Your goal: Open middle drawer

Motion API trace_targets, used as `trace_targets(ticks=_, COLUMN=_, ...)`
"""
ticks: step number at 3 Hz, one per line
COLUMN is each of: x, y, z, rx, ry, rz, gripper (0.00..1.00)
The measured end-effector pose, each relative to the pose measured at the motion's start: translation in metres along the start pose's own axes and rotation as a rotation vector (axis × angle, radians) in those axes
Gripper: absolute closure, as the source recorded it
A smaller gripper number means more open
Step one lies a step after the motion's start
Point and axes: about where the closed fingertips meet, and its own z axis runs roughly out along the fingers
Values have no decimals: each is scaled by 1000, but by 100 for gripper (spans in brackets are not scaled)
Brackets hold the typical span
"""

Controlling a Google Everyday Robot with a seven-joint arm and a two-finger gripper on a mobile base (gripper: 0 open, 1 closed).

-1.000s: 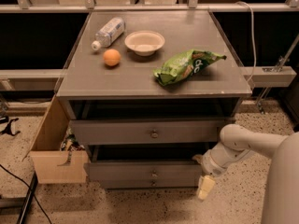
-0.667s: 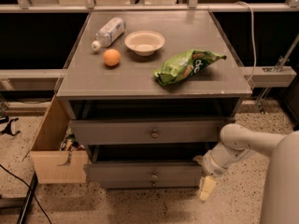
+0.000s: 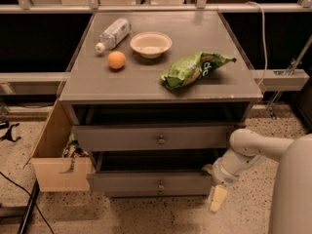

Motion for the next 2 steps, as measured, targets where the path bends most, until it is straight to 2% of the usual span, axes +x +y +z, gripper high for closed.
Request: trace_targets(ticks=2, x=8, y=12, z=-1, rx=-58, ry=16, rz=51, gripper=0)
